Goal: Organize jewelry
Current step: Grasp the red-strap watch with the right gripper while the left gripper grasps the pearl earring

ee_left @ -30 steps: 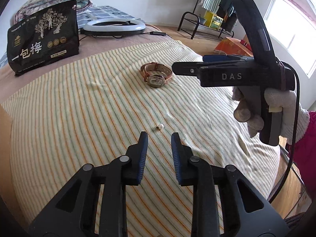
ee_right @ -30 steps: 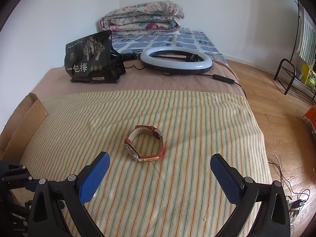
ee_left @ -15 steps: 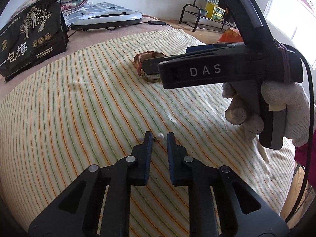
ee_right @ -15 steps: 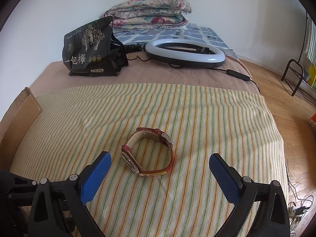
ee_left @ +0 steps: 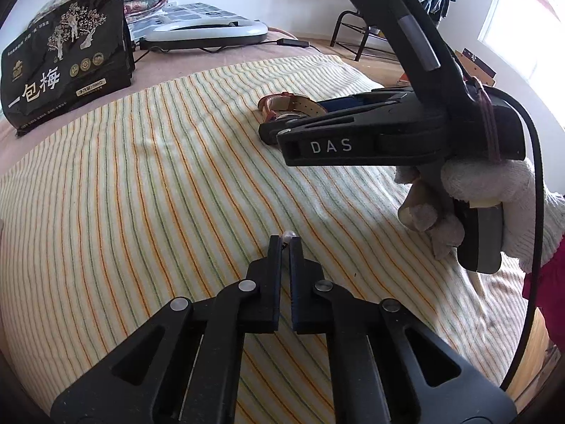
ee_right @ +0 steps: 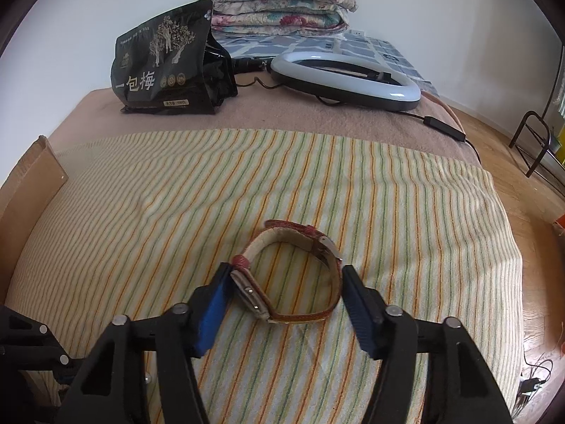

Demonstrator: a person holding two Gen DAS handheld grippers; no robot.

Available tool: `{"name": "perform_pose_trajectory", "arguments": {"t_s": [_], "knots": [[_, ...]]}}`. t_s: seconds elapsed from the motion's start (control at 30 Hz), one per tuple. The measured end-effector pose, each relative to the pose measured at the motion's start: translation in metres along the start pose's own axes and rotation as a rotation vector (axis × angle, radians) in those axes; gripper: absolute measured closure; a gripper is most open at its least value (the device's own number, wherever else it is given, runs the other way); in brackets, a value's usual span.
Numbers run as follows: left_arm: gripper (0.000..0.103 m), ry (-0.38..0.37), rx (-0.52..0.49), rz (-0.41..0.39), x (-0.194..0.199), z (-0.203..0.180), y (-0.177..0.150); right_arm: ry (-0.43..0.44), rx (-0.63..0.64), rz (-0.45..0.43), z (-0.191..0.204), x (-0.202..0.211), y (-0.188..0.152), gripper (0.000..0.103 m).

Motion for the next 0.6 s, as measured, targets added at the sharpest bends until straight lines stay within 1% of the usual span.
{"name": "perform_pose_trajectory", "arguments": {"t_s": [0.2,0.3,0.37,0.4,0.47,0.5,0.53,0.6], "knots": [[0.101,0.003,-0.001,-0.003,0.004,0.000,-0.002,0.011,-0.013,-0.014,-0.002,0.006,0.000,0.043],[0.101,-0.017,-0.010,-0.010,0.005,-0.002,-0.002,0.012,-0.012,-0.015,-0.003,0.009,-0.001,0.043],[0.101,-0.011,-0.007,-0.016,0.006,-0.003,-0.001,0.007,-0.009,-0.015,-0.004,0.010,-0.002,0.043],[0.099,-0.016,-0.012,-0.018,0.006,-0.005,0.000,0.006,-0.009,-0.014,-0.005,0.011,-0.003,0.043],[0.087,-0.002,-0.035,-0.020,0.006,-0.008,0.002,0.006,-0.009,-0.015,-0.006,0.011,-0.003,0.043],[0.075,0.006,-0.046,-0.020,0.006,-0.010,0.002,0.007,-0.007,-0.014,-0.006,0.012,-0.003,0.043],[0.072,0.005,-0.059,-0.024,0.005,-0.013,0.003,0.007,-0.005,-0.014,-0.007,0.012,-0.004,0.043],[0.072,0.015,-0.083,-0.022,0.002,-0.017,0.005,0.006,0.001,-0.013,-0.007,0.013,-0.004,0.043]]}}
Point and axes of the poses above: each gripper's, at about its wrist camera, not at the fingertips, and x roughly against the way its jaws point, z to its left, y to its top, the point moved 5 cm from there along -x, roughly the way its jaws point, and after that the axes turned 1 degree about -x, right-handed, at the moved point
